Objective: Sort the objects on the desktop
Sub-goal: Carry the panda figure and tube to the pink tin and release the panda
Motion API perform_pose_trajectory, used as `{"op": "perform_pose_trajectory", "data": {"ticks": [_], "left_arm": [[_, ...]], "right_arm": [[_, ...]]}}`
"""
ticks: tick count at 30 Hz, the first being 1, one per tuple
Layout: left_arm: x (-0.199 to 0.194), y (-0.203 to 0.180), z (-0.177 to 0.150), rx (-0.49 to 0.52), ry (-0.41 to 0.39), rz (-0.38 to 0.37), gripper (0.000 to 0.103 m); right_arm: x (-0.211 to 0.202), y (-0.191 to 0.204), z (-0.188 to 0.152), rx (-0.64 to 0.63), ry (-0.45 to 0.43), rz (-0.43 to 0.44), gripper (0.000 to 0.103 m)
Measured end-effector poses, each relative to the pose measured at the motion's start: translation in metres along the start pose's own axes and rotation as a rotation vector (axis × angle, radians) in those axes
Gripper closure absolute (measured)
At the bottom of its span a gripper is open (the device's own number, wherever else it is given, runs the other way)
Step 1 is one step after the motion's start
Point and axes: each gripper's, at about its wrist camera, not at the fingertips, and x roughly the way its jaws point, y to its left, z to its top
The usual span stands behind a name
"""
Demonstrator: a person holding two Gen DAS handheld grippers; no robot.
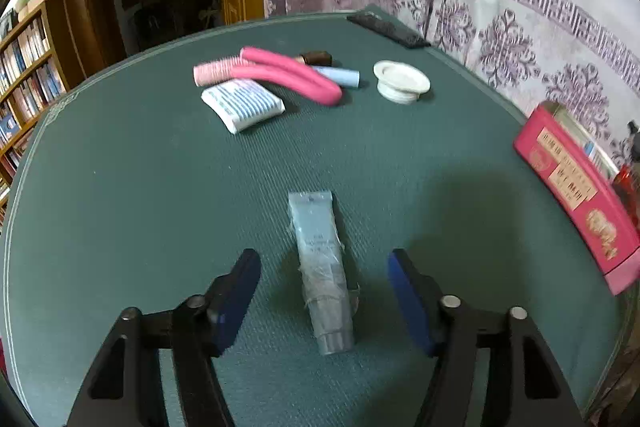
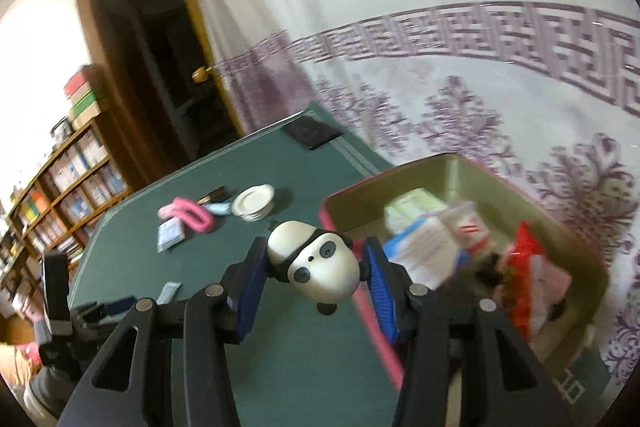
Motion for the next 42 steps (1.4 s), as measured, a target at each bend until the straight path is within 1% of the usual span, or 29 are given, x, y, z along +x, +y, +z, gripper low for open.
{"op": "perform_pose_trajectory", "data": {"ticks": [1,2,3,4,5,9,16,20,27,33,37,42], "left_arm": [[0.003,0.000,-0.001,0.003,0.010,0.004,0.067],[0.007,0.001,-0.002,0.001,0.025,0.006,0.072],[0.007,0.002,-0.003,-0.003,0.021,0.007,0.073],[0.006,0.003,-0.003,-0.004,0.016,0.006,0.077],[0.006,0.003,-0.002,-0.005,0.017,0.003,0.078],[0.000,0.002,0.000,-0.003,-0.002,-0.008,0.079],[-0.017,-0.008,0.009,0.020,-0.050,-0.035,0.079],[-0.031,-0.017,0.018,0.036,-0.090,-0.052,0.080],[-0.046,-0.040,0.034,0.082,-0.142,-0.087,0.084],[-0.054,-0.066,0.048,0.122,-0.170,-0.140,0.085],[-0.061,-0.093,0.060,0.173,-0.199,-0.178,0.085],[-0.074,-0.132,0.078,0.239,-0.236,-0.250,0.085]], "right_arm": [[-0.001,-0.004,0.001,0.006,-0.008,-0.023,0.051],[-0.001,-0.010,0.002,0.015,-0.018,-0.052,0.050],[-0.001,-0.015,0.003,0.030,-0.025,-0.082,0.042],[-0.001,-0.021,0.004,0.046,-0.025,-0.097,0.033],[-0.002,-0.026,0.004,0.067,-0.030,-0.101,0.021],[-0.006,-0.035,0.003,0.097,-0.045,-0.114,0.021],[-0.007,-0.031,-0.003,0.099,-0.047,-0.101,0.021],[-0.008,-0.028,-0.004,0.092,-0.049,-0.089,0.021],[-0.013,-0.026,-0.004,0.085,-0.057,-0.071,0.021],[-0.023,-0.033,-0.002,0.089,-0.078,-0.076,0.021],[-0.030,-0.041,-0.001,0.098,-0.096,-0.088,0.021],[-0.040,-0.053,0.002,0.108,-0.116,-0.106,0.021]]}}
